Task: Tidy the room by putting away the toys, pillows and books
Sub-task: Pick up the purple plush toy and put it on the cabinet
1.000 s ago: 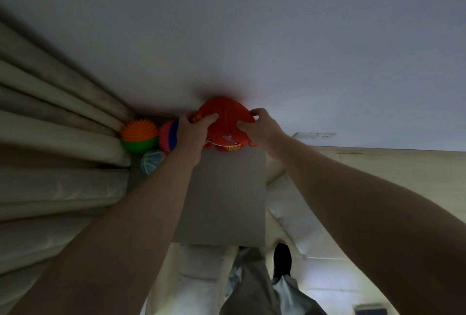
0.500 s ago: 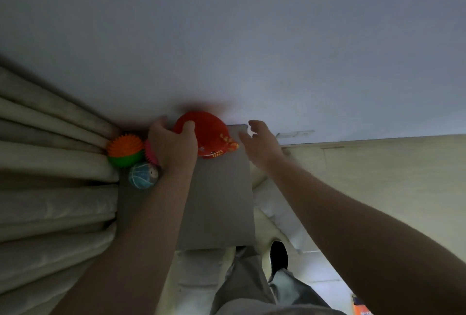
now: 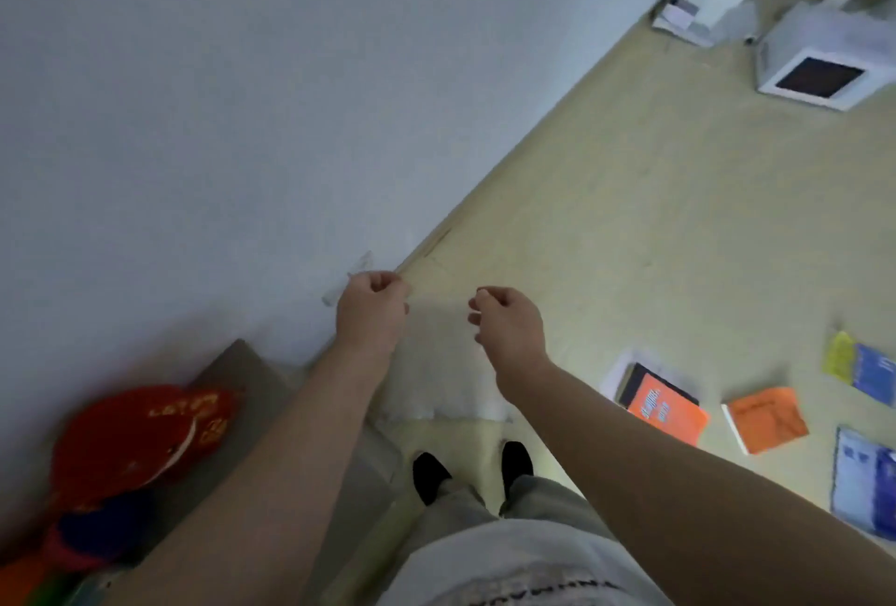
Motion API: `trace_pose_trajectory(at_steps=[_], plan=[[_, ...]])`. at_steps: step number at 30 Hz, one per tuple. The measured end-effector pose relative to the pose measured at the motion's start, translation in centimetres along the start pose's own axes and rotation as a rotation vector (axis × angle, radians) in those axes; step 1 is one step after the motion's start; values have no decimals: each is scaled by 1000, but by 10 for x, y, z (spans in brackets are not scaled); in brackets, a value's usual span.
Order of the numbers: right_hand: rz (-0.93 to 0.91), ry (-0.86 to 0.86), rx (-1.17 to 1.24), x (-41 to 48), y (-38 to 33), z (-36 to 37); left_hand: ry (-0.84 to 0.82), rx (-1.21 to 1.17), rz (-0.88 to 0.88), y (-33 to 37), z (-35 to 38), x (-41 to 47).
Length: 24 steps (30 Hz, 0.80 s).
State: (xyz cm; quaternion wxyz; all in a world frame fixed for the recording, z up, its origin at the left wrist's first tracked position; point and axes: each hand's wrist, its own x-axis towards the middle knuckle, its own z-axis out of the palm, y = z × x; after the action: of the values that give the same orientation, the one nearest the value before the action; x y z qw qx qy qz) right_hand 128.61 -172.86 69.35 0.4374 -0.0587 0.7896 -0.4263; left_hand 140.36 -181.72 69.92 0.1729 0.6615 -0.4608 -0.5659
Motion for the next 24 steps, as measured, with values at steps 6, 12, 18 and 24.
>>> trace_pose_trajectory(at_steps=[6, 12, 18, 24], plan=[[126, 318, 393, 7, 15, -151, -469, 214, 37, 40, 160, -60], [263, 649, 754, -18, 45, -306, -860, 551, 177, 61, 313, -154], [361, 933, 1150, -33, 94, -456, -1122, 816, 355, 62, 473, -258], [426, 1093, 1322, -4, 119, -571, -1218, 919, 419, 72, 597, -323]])
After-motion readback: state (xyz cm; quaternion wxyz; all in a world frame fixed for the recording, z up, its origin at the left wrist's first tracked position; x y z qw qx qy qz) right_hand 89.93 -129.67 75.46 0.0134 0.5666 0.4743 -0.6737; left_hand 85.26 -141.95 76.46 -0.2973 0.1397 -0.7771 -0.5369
